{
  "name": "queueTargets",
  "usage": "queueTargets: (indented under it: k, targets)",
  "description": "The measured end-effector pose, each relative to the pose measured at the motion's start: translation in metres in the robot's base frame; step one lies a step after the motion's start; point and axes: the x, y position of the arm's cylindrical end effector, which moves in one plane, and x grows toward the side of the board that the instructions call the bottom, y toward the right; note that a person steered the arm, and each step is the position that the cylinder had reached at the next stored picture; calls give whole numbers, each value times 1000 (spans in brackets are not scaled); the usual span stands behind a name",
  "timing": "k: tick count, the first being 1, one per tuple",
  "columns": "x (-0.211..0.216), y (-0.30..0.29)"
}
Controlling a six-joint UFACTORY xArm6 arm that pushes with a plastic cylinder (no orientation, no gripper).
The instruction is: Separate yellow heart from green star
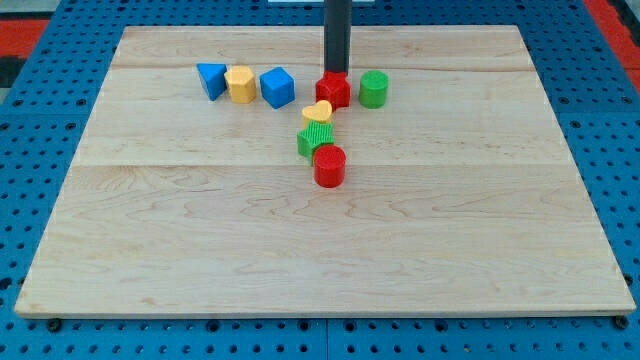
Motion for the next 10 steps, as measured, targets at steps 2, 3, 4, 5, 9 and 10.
queueTargets:
  k: [2,3,4,5,9,10]
  targets:
    - [-11,10]
    - [-42,62]
    - [-19,107]
    - [30,132]
    - [87,58]
    - [87,20]
